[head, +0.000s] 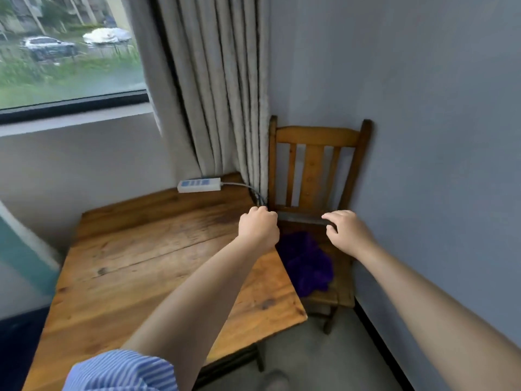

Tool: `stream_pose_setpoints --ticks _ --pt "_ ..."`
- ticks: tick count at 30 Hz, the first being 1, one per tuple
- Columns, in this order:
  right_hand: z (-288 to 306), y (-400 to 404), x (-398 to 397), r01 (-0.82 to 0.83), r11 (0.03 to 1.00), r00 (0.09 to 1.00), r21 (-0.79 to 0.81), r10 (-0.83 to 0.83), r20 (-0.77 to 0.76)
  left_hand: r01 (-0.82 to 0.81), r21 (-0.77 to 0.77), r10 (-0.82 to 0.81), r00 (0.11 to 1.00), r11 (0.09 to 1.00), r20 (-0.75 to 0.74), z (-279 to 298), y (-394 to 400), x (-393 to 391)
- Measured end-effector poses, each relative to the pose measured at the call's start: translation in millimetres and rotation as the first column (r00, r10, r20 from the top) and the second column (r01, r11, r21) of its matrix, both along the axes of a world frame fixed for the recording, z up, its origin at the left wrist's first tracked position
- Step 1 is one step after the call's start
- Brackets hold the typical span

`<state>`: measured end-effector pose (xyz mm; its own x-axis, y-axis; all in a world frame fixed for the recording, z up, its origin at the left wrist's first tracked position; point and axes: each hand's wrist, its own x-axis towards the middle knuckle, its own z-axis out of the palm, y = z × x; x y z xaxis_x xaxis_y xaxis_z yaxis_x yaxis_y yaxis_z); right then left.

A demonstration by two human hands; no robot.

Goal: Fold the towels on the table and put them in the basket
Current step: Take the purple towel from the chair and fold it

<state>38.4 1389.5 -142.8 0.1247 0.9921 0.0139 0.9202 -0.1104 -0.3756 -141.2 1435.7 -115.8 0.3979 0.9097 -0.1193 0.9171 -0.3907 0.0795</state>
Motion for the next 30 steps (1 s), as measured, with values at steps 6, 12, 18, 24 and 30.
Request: stream_pose_setpoints --ticks 6,12,18,24,30 --pt "-51.7 78.9 47.6 0.087 0.991 0.996 -0.105 -0.088 -0.004 0.068 -0.187 -0.064 0.998 0.980 0.025 -56.9 103.9 53.2" --pt "-135.9 101.7 84.2 0.167 0.952 0.984 -0.256 -0.176 -0.011 0.045 -0.443 -0.027 0.998 0.896 0.048 -145.6 150.1 94.8" --pt "-249.4 115.6 103.2 0.213 0.865 0.977 -0.454 -0.191 0.095 -0.059 -0.589 0.036 0.998 0.806 -0.052 -253.7 171.8 124.1" --pt "-357.9 121.4 99.9 0.148 0.781 0.989 -0.607 -0.100 0.113 -0.215 -0.603 0.072 0.965 0.768 -0.253 -353.5 182.1 146.9" --pt "-415.5 114.7 97.1 0.134 0.892 0.978 -0.432 -0.050 0.201 -0.266 -0.480 0.046 0.906 0.836 -0.421 -409.3 187.6 163.5"
